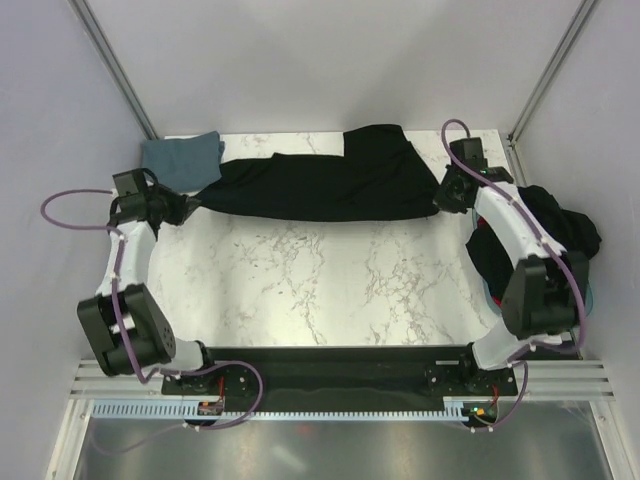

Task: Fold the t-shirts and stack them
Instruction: Fold the tshirt

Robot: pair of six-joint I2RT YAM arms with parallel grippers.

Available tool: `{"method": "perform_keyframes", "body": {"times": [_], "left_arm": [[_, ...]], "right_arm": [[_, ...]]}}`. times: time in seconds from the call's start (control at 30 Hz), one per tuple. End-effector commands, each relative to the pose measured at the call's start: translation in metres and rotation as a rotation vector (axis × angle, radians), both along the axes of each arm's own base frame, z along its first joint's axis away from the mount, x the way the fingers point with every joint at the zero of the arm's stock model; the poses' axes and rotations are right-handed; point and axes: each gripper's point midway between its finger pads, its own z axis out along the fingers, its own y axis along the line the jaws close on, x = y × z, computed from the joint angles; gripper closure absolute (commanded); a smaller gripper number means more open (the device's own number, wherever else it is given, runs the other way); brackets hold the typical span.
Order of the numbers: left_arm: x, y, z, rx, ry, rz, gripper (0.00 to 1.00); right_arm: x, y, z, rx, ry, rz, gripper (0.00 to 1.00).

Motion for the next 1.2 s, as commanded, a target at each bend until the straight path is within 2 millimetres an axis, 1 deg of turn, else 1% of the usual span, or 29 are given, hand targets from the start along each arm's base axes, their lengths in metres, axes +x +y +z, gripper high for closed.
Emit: {"method": "perform_keyframes", "body": {"times": [0.0,0.03,0.07,0.1,0.13,0.17,0.2,0.27,0.3,0.33,0.37,0.4,0.43,0.47,0.5,0.53,0.57,0.6,0.67,0.77,0.8,0.87,0.9,0.97,1.03,1.07,1.1,1.13,1.17], "left_arm": [[-0.037,-0.004,0.024,-0.033,-0.015,-0.015,0.98],[-0.045,-0.006,0.020,-0.042,-0.009,-0.016,0.98],[-0.053,-0.007,0.016,-0.058,-0.006,-0.016,0.98],[-0.067,-0.012,-0.001,-0.079,0.030,-0.014,0.98],[-0.075,-0.016,-0.002,-0.080,0.022,-0.019,0.98],[-0.082,-0.018,-0.007,-0.088,0.027,-0.018,0.96],[-0.095,-0.024,-0.025,-0.106,0.069,-0.016,0.95],[-0.107,-0.024,-0.035,-0.111,0.085,-0.004,0.92],[-0.118,-0.028,-0.050,-0.137,0.122,-0.001,0.91],[-0.124,-0.027,-0.053,-0.153,0.122,0.012,0.91],[-0.129,-0.031,-0.057,-0.174,0.127,0.003,0.86],[-0.136,-0.034,-0.065,-0.188,0.140,0.001,0.85],[-0.139,-0.036,-0.062,-0.189,0.121,-0.007,0.83],[-0.142,-0.038,-0.062,-0.187,0.118,-0.014,0.75],[-0.146,-0.040,-0.064,-0.186,0.116,-0.020,0.67],[-0.149,-0.044,-0.061,-0.191,0.102,-0.037,0.46],[-0.149,-0.046,-0.054,-0.176,0.063,-0.051,0.01],[-0.151,-0.048,-0.052,-0.175,0.054,-0.057,0.00],[-0.150,-0.051,-0.040,-0.155,0.004,-0.097,0.00],[-0.148,-0.050,-0.031,-0.114,-0.021,-0.151,0.00],[-0.143,-0.048,-0.025,-0.100,-0.028,-0.168,0.00],[-0.143,-0.047,-0.021,-0.058,-0.022,-0.214,0.00],[-0.140,-0.044,-0.016,-0.033,-0.029,-0.225,0.00],[-0.139,-0.037,-0.020,0.041,-0.020,-0.244,0.00],[-0.138,-0.037,-0.022,0.059,-0.007,-0.253,0.00],[-0.135,-0.037,-0.021,0.085,-0.005,-0.271,0.00],[-0.134,-0.036,-0.017,0.091,-0.014,-0.271,0.00],[-0.131,-0.034,-0.018,0.135,-0.005,-0.291,0.00],[-0.127,-0.031,-0.014,0.165,-0.009,-0.297,0.00]], "right_arm": [[-0.046,0.000,0.017,0.030,0.020,0.005,1.00],[-0.055,0.002,0.018,0.050,0.002,0.010,1.00],[-0.065,0.003,0.010,0.061,0.016,0.014,1.00],[-0.088,0.004,-0.017,0.071,0.084,0.014,1.00],[-0.096,0.004,-0.018,0.084,0.068,0.002,1.00],[-0.105,0.004,-0.027,0.089,0.085,-0.009,1.00],[-0.125,0.002,-0.046,0.088,0.136,-0.025,1.00],[-0.139,-0.001,-0.050,0.109,0.117,-0.106,1.00],[-0.154,-0.001,-0.063,0.119,0.147,-0.135,1.00],[-0.157,0.002,-0.057,0.154,0.113,-0.167,1.00],[-0.161,0.002,-0.057,0.169,0.101,-0.186,1.00],[-0.168,0.002,-0.061,0.179,0.102,-0.205,0.99],[-0.170,0.003,-0.053,0.202,0.067,-0.231,0.94],[-0.173,0.003,-0.052,0.207,0.062,-0.239,0.89],[-0.177,0.002,-0.048,0.215,0.043,-0.243,0.52],[-0.179,0.003,-0.046,0.223,0.037,-0.246,0.22],[-0.181,0.007,-0.046,0.244,0.039,-0.237,0.02],[-0.183,0.009,-0.043,0.255,0.035,-0.227,0.02],[-0.183,0.012,-0.038,0.260,0.026,-0.187,0.02],[-0.169,0.018,-0.012,0.260,-0.060,-0.111,0.02],[-0.159,0.021,0.007,0.260,-0.112,-0.082,0.02],[-0.144,0.030,0.026,0.237,-0.158,-0.010,0.02],[-0.128,0.032,0.041,0.214,-0.184,0.005,0.02],[-0.107,0.041,0.055,0.182,-0.209,0.083,0.02],[-0.066,0.053,0.061,0.153,-0.217,0.171,0.02],[-0.040,0.060,0.055,0.135,-0.172,0.225,0.02],[-0.028,0.063,0.081,0.140,-0.236,0.229,0.02],[-0.009,0.064,0.048,0.119,-0.138,0.232,0.02],[0.007,0.065,0.044,0.109,-0.126,0.238,0.02]]}}
